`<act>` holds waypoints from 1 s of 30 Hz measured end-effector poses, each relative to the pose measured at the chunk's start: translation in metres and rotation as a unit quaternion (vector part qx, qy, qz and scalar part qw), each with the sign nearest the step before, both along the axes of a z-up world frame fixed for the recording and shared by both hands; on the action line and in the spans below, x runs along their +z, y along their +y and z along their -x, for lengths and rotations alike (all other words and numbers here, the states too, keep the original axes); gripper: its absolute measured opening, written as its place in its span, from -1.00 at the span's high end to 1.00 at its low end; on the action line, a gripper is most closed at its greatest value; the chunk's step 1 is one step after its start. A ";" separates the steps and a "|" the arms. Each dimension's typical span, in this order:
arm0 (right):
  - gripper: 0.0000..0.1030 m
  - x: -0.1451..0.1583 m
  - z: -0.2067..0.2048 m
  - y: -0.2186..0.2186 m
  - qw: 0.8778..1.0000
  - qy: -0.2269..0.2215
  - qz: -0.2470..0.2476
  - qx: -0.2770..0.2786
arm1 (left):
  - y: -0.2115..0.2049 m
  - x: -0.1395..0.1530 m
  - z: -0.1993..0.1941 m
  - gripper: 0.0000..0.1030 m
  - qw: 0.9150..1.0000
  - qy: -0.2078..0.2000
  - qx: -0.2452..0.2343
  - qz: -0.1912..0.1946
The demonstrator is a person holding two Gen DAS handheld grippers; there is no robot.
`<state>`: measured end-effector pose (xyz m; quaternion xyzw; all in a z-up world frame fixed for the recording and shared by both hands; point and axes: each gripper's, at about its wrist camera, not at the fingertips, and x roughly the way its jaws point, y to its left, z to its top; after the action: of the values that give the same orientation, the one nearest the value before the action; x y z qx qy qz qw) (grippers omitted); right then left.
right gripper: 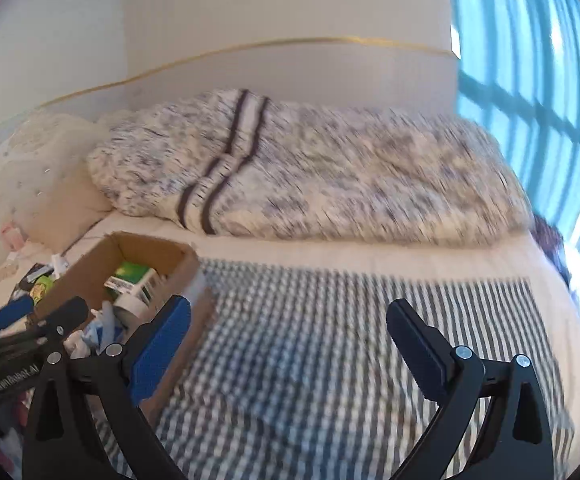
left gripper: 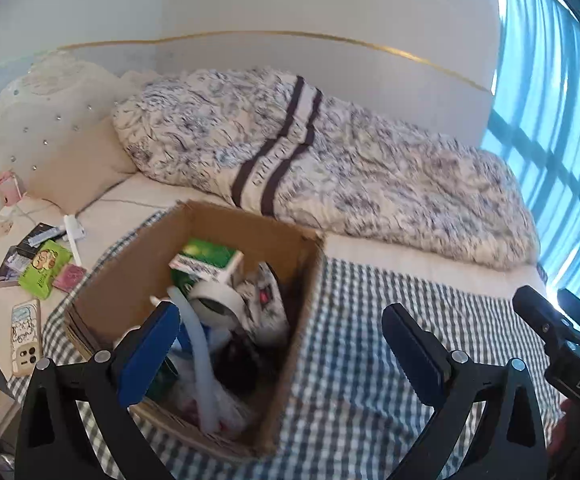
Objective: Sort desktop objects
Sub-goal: 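Move both tools back away from the box over the empty cloth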
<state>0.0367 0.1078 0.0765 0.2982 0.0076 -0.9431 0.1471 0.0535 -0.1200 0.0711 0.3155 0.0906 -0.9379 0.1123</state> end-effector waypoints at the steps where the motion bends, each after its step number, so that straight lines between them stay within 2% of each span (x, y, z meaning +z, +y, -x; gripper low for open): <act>1: -0.92 -0.001 -0.002 0.006 1.000 -0.005 0.003 -0.004 | 0.009 -0.002 -0.001 -1.00 1.000 -0.004 -0.009 0.005; 7: -0.95 -0.009 -0.012 0.027 0.999 -0.018 -0.017 -0.024 | 0.042 -0.006 -0.001 -1.00 0.999 -0.021 -0.040 0.006; 14: -0.95 -0.027 -0.011 0.043 0.997 -0.050 -0.029 -0.046 | 0.060 -0.005 0.000 -1.00 0.997 -0.031 -0.068 0.014; 18: -0.95 -0.029 -0.010 0.047 0.997 -0.054 -0.034 -0.050 | 0.064 -0.008 0.003 -1.00 0.997 -0.044 -0.061 0.026; 25: -0.95 -0.034 -0.009 0.046 0.996 -0.064 -0.037 -0.047 | 0.067 -0.013 0.004 -1.00 0.996 -0.054 -0.066 0.024; 30: -0.95 -0.041 -0.007 0.046 0.996 -0.078 -0.033 -0.040 | 0.064 -0.016 0.005 -1.00 0.996 -0.062 -0.061 -0.002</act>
<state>0.0441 0.1537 0.0354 0.3753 0.0152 -0.9214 0.0993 0.0487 -0.0561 0.0555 0.3779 0.0660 -0.9216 0.0595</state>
